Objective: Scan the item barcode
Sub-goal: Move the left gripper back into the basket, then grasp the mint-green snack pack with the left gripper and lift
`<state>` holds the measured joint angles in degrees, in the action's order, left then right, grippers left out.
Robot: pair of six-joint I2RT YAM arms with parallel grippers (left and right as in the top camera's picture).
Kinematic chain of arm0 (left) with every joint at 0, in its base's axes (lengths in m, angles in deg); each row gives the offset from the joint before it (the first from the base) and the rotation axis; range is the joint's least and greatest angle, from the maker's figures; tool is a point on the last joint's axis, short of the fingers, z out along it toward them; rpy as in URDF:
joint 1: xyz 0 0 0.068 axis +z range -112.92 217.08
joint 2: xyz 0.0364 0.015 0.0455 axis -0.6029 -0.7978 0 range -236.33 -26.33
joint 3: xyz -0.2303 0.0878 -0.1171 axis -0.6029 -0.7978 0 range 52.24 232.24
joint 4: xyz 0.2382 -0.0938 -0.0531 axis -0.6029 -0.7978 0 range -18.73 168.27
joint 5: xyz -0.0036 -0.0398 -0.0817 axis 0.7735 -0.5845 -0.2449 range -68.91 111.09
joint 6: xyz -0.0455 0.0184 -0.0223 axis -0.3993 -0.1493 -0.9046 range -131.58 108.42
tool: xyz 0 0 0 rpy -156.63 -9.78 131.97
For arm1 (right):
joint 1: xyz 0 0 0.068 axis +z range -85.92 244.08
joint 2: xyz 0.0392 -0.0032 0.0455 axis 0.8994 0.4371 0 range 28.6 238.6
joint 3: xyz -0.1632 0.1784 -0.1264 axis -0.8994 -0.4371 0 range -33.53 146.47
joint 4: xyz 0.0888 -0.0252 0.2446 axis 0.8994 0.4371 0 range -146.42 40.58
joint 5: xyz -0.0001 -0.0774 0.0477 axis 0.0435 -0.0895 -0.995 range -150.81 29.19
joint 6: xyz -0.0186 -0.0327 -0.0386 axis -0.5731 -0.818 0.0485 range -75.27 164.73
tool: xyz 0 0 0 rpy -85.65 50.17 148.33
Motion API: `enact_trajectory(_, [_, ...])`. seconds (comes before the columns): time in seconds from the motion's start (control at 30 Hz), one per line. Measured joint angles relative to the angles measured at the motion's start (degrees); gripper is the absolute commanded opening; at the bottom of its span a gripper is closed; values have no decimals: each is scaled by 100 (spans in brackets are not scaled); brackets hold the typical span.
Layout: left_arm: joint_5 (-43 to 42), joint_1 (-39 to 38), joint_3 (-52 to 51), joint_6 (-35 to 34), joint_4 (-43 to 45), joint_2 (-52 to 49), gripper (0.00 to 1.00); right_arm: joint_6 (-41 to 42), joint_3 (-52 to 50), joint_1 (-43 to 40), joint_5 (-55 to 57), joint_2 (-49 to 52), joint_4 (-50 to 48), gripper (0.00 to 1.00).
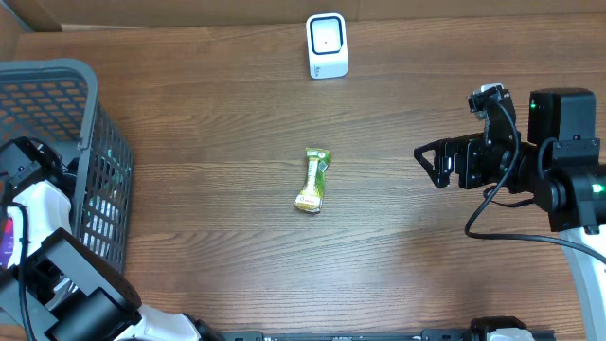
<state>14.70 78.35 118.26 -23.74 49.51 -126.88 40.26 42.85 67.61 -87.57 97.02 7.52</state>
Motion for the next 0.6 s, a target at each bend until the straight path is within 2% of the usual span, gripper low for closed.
enact_trajectory(0.23, [245, -22, -63, 37, 122, -227, 99, 0, 0, 0, -2, 0, 0, 100])
enact_trajectory(0.4, [240, -31, -4, 35, 269, -501, 91, -2, 0, 0, 0, 0, -4, 100])
enact_trajectory(0.53, [216, -26, 9, 33, 352, -546, 75, 0, 0, 0, 0, 0, 4, 100])
enact_trajectory(0.6, [175, -26, 9, 20, 374, -560, 52, 0, 0, 0, 0, 0, 7, 100])
